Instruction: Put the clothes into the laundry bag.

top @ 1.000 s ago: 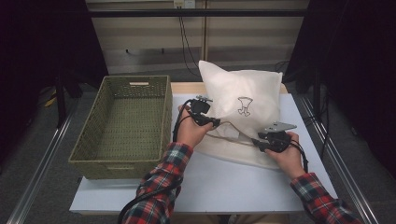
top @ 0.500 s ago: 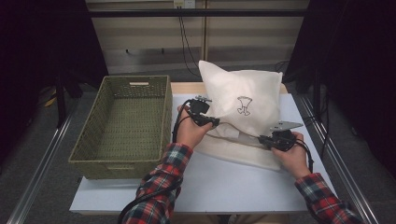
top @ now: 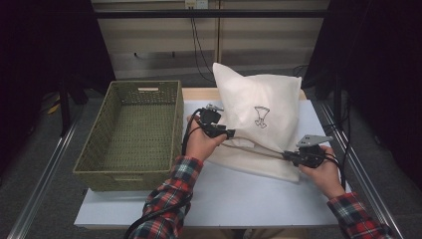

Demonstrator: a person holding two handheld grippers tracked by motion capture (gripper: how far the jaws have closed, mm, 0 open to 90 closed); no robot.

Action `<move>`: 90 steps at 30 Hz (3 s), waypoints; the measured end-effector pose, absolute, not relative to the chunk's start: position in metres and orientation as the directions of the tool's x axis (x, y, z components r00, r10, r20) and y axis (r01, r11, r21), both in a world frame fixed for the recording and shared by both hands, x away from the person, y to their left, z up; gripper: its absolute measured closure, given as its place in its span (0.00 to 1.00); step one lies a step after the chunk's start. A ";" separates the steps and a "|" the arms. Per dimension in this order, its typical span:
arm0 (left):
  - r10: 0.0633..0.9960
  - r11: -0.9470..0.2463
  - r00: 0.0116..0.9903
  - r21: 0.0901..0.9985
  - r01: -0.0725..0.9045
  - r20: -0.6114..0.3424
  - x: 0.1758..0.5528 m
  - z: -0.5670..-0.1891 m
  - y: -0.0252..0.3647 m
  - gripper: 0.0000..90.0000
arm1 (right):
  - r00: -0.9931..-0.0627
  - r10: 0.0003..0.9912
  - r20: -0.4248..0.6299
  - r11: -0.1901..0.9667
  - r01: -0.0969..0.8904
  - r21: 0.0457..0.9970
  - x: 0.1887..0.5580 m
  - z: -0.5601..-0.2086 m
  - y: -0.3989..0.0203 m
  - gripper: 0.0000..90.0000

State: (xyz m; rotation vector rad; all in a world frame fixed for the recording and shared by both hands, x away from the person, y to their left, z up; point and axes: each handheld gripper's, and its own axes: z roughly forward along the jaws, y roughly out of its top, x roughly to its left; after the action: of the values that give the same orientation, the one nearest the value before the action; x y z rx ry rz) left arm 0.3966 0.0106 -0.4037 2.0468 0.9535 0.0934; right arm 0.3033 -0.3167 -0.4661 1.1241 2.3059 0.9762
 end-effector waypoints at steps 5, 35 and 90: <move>0.671 -0.327 0.700 0.750 0.575 -0.244 0.397 -0.396 0.016 0.57 | -0.585 0.810 -0.032 0.433 0.560 0.707 0.303 -0.470 -0.320 0.98; 0.773 -0.352 0.605 0.667 0.657 -0.188 0.410 -0.424 0.032 1.00 | -0.604 0.796 -0.036 0.441 0.538 0.718 0.296 -0.469 -0.339 0.97; 0.702 -0.247 0.635 0.726 0.642 -0.322 0.407 -0.412 0.024 0.71 | -0.682 0.731 -0.017 0.478 0.494 0.726 0.336 -0.477 -0.245 1.00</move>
State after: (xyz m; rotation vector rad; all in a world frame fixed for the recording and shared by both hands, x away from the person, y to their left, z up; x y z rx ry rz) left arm 0.4070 0.0238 -0.4121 1.9578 1.0568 0.0847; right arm 0.3361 -0.2452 -0.4773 1.0346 2.4038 1.0249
